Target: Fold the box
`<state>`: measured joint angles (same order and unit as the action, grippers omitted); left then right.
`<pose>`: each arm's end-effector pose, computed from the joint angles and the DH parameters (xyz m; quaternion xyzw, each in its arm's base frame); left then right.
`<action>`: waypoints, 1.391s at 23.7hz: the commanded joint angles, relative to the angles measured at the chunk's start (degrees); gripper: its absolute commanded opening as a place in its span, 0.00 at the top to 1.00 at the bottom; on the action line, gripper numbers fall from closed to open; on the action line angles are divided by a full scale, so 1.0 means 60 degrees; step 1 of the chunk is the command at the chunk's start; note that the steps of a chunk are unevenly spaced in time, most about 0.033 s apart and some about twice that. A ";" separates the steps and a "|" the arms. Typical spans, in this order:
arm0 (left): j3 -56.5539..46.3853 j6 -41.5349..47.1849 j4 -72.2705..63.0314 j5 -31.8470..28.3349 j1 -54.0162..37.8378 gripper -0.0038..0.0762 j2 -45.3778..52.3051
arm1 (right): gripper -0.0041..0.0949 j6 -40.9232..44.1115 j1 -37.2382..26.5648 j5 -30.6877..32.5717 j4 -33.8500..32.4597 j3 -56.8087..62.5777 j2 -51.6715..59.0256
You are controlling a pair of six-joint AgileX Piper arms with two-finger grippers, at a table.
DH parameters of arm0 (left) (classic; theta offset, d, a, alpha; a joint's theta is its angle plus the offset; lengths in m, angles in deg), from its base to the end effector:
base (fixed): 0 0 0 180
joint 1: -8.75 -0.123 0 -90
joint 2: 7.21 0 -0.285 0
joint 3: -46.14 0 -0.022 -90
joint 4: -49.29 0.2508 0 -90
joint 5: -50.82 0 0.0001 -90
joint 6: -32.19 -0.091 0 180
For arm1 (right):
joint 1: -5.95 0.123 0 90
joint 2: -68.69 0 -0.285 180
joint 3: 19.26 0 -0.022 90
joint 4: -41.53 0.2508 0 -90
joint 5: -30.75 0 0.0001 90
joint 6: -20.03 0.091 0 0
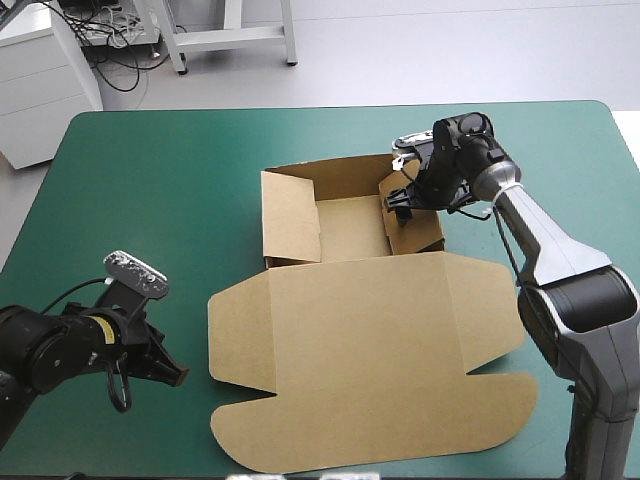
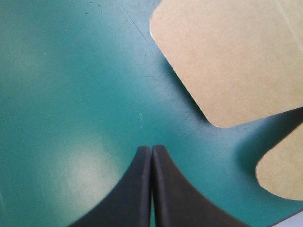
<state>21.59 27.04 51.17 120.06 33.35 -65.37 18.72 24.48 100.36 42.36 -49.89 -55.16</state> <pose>0.1269 -0.0550 0.3384 0.2509 0.9371 -0.0249 0.2416 0.4141 0.1401 0.2806 -0.1689 0.9742 0.0294 0.1465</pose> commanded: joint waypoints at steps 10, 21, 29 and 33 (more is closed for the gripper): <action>0.0077 0.0318 -0.0099 -0.0595 0.0032 0.99 0.1052 | 0.97 -0.0150 -0.0019 -0.0141 0.0324 -0.0290 0.0286; 0.0077 0.0318 0.0116 -0.0604 0.0032 0.99 0.1099 | 0.98 -0.0194 -0.0484 0.0130 -0.1019 -0.3094 0.0320; 0.0077 0.0318 0.0335 -0.0619 0.0032 0.99 0.1099 | 0.98 -0.0621 -0.3292 0.0151 -0.0139 -0.3382 0.0320; 0.0077 0.0318 0.0376 -0.0619 0.0032 0.99 0.1099 | 0.98 -0.0766 -0.4796 0.0101 0.0645 -0.3382 0.0220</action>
<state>20.78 28.28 53.08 118.99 33.35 -58.89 15.00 1.45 102.19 43.11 -68.08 -56.86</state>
